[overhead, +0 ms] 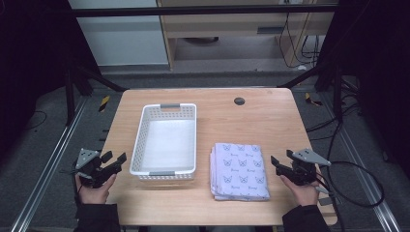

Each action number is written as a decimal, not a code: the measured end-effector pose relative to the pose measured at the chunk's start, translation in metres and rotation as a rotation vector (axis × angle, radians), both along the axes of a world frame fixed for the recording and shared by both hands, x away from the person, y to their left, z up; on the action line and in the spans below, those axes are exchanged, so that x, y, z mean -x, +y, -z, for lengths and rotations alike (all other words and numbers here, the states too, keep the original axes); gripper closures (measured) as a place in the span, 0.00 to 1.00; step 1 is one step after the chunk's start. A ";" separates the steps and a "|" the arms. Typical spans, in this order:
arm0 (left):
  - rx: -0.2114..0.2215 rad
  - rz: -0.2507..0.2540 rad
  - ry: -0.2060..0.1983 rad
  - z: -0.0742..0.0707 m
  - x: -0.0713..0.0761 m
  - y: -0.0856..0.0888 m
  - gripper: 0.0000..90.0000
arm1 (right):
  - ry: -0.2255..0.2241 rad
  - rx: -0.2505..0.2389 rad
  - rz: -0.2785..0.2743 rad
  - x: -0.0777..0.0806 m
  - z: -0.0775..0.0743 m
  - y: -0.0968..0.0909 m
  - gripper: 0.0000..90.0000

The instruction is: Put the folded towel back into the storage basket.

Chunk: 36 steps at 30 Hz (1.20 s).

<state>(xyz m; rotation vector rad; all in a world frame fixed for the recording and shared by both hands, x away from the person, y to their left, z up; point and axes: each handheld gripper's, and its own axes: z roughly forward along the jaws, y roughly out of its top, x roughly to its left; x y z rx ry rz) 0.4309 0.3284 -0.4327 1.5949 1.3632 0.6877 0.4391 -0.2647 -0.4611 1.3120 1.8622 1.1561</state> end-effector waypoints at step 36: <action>-0.047 0.215 -0.023 -0.017 0.014 -0.081 0.44 | -0.061 -0.030 -0.058 0.008 -0.033 0.010 0.45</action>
